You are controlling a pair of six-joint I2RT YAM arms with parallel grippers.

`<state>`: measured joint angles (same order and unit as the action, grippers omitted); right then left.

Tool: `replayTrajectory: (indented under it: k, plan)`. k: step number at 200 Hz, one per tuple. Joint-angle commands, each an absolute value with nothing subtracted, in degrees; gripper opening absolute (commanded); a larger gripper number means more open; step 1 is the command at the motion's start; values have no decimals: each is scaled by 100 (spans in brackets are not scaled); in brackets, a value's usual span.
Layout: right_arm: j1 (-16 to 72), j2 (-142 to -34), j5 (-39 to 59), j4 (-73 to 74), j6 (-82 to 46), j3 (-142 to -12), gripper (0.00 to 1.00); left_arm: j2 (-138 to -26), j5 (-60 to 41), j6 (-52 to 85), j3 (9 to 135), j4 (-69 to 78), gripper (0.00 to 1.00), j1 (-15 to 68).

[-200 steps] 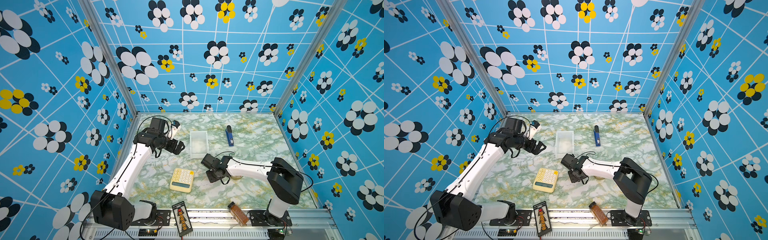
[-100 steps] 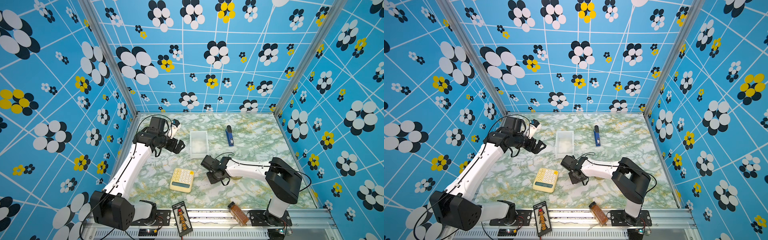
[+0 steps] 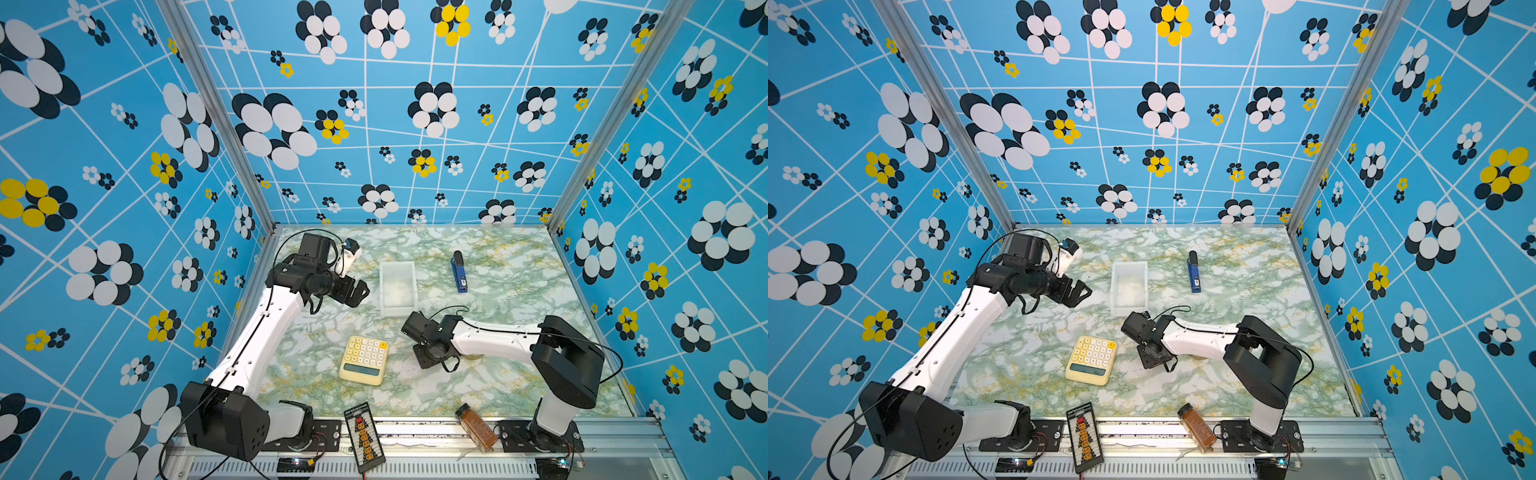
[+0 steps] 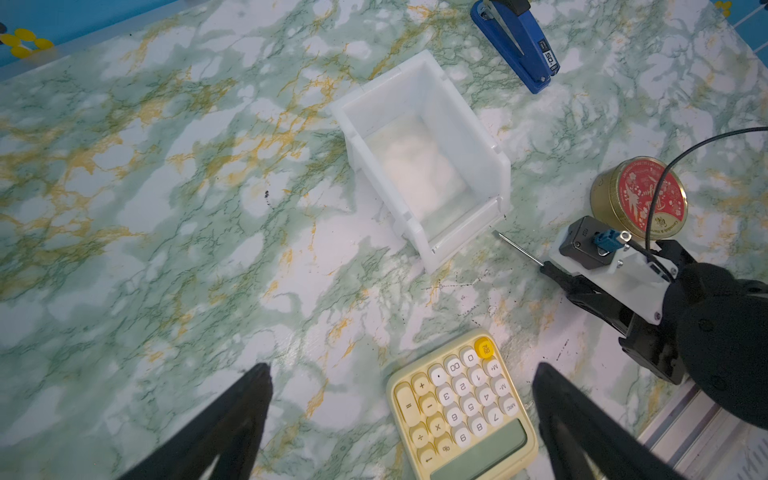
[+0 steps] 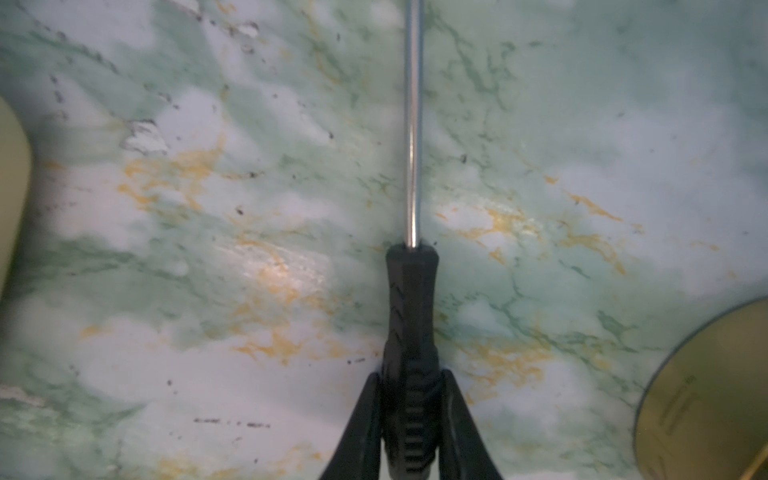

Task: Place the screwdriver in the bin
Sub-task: 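Lower the right gripper and close it on the screwdriver handle, then lift the screwdriver with the right gripper and carry it over the white bin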

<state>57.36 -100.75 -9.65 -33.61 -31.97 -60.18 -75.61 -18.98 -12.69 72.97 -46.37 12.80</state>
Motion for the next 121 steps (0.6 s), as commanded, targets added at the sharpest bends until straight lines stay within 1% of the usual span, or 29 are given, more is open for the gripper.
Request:
replayTrajectory:
  k: [1, 28, 55, 71, 97, 121]
  plan:
    - [5766, -9710, -1125, -3794, -3158, -5938, 11, -7541, -1777, -1308, 7540, -4802, 99, 1327]
    - [5766, -9229, -1073, -4228, -3030, -6018, 11, -7537, -1661, -1389, 7651, -4884, 99, 1327]
    - [5766, -8854, -1115, -4814, -2926, -6345, 11, -7590, -1234, -1536, 7938, -5041, 99, 1325]
    - [5749, -8701, -1183, -5005, -2853, -6594, 11, -7544, -1172, -1529, 7973, -5049, 99, 1321]
    - [5666, -8763, -1126, -5071, -2701, -7075, 11, -7359, -1343, -1508, 7839, -5076, 99, 1327]
    - [5498, -9140, -991, -4985, -2481, -7579, 10, -7199, -1363, -1494, 7708, -5124, 99, 1335]
